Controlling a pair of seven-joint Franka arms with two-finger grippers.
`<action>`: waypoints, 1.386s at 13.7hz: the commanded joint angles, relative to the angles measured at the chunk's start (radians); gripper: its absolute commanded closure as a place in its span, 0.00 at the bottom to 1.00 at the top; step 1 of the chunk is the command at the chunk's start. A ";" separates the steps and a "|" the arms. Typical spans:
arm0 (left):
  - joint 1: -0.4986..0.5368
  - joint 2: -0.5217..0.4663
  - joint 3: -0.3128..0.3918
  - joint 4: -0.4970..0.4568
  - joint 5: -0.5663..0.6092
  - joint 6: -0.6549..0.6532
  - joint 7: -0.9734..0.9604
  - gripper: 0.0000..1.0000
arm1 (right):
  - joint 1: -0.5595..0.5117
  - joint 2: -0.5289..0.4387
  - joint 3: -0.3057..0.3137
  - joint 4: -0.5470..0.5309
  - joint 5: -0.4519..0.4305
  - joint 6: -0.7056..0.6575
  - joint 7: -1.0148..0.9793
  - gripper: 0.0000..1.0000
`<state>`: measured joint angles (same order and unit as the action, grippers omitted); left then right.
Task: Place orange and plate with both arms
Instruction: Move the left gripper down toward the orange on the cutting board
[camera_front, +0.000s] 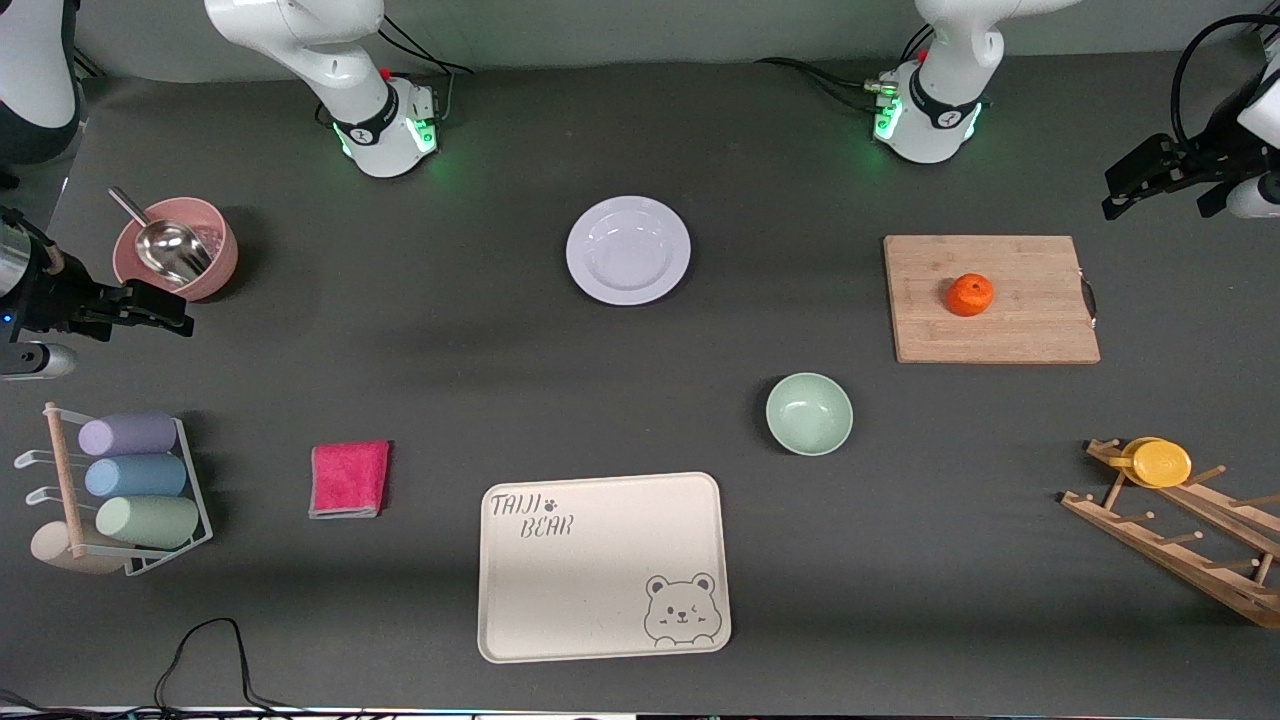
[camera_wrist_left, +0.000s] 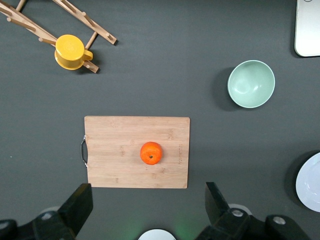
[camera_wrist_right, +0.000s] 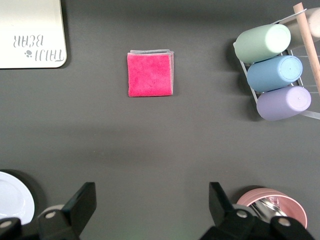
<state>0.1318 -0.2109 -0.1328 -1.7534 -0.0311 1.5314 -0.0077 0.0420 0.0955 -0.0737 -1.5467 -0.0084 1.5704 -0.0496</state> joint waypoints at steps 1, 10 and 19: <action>0.005 0.004 -0.002 0.022 -0.004 -0.037 0.018 0.00 | 0.012 -0.019 -0.008 -0.016 -0.010 0.008 0.025 0.00; -0.005 -0.005 -0.021 -0.271 0.045 0.059 0.005 0.00 | 0.015 -0.129 -0.008 -0.140 0.042 0.017 0.030 0.00; 0.005 -0.128 -0.021 -0.897 0.043 0.760 -0.002 0.00 | 0.131 -0.378 0.002 -0.365 0.059 0.025 0.206 0.00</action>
<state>0.1325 -0.2950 -0.1504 -2.5353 0.0009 2.1728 -0.0065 0.1225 -0.2136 -0.0681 -1.8646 0.0403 1.6066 0.0685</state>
